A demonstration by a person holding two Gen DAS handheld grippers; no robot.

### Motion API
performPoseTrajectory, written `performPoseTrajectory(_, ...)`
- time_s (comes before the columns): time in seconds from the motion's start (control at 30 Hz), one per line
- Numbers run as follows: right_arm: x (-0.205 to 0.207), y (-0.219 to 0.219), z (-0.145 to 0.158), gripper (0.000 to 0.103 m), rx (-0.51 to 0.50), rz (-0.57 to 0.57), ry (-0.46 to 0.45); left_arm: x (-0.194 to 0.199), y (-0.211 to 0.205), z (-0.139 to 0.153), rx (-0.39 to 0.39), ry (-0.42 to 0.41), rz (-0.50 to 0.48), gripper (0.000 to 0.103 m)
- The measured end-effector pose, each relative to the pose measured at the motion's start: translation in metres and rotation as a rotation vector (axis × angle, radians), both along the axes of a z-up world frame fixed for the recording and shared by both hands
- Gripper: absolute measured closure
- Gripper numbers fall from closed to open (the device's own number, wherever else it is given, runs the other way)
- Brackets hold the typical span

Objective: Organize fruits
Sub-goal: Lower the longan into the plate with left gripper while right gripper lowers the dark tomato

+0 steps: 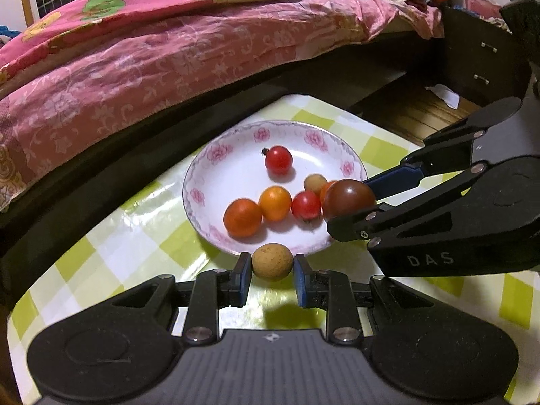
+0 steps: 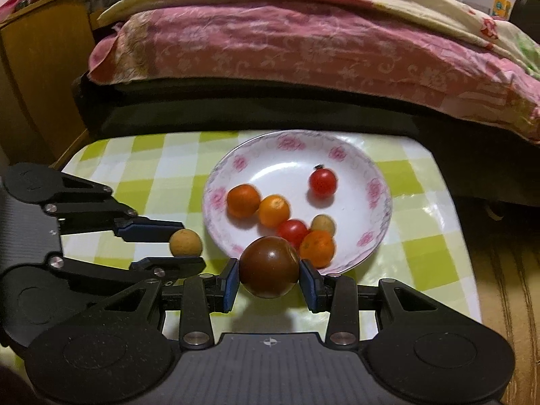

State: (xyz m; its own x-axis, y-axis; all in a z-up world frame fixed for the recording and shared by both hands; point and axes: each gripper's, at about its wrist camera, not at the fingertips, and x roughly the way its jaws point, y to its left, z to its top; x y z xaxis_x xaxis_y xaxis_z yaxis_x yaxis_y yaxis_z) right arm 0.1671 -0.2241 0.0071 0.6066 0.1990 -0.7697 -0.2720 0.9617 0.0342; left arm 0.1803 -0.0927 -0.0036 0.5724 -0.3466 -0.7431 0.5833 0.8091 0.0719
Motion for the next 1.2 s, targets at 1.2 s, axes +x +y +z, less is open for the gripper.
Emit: performPoseTrajectory(1.2, 0.038, -0.013, -0.015, 0.065, -0.016, -0.056, -0.059, 0.034, -0.019, -0.018, 0.025, -0.004, 0.062, 0.069)
